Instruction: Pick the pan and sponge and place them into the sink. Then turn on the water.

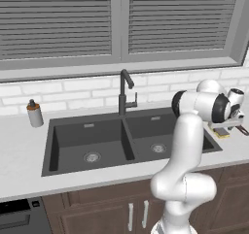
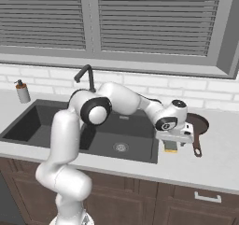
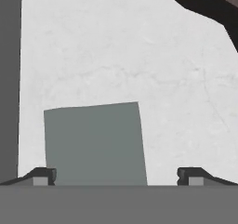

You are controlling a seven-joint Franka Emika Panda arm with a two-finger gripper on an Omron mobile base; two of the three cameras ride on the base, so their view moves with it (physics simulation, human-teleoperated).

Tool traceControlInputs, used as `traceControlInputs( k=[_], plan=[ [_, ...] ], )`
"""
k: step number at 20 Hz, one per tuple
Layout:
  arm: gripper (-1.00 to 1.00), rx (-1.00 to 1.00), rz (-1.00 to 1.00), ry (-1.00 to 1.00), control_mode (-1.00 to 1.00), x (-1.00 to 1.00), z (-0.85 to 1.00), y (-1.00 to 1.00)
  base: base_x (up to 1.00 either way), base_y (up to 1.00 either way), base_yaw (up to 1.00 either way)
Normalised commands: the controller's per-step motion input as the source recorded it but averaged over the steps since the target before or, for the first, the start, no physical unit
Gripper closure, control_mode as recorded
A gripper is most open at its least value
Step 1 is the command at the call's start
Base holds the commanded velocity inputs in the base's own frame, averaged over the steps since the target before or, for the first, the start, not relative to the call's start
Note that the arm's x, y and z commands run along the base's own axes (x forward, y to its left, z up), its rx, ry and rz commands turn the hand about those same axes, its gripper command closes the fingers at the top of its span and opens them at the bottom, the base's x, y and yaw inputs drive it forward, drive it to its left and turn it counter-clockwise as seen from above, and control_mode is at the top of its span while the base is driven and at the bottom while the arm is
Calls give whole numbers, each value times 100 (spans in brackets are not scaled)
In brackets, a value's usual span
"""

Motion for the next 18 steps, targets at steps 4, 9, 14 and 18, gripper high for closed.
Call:
traceControlInputs(
  k=[4, 9, 14, 18],
  plan=[
    [-100, 0, 0, 0, -100, 4, -37, 0, 0, 0, 0],
    [-100, 0, 7, 1, -100, -31, -59, 5, 0, 0, 0],
    [-100, 0, 17, 0, -100, -94, -73, 27, 0, 0, 0],
    [-100, -2, 22, 0, -100, -100, -71, 39, 0, 0, 0]
  ],
)
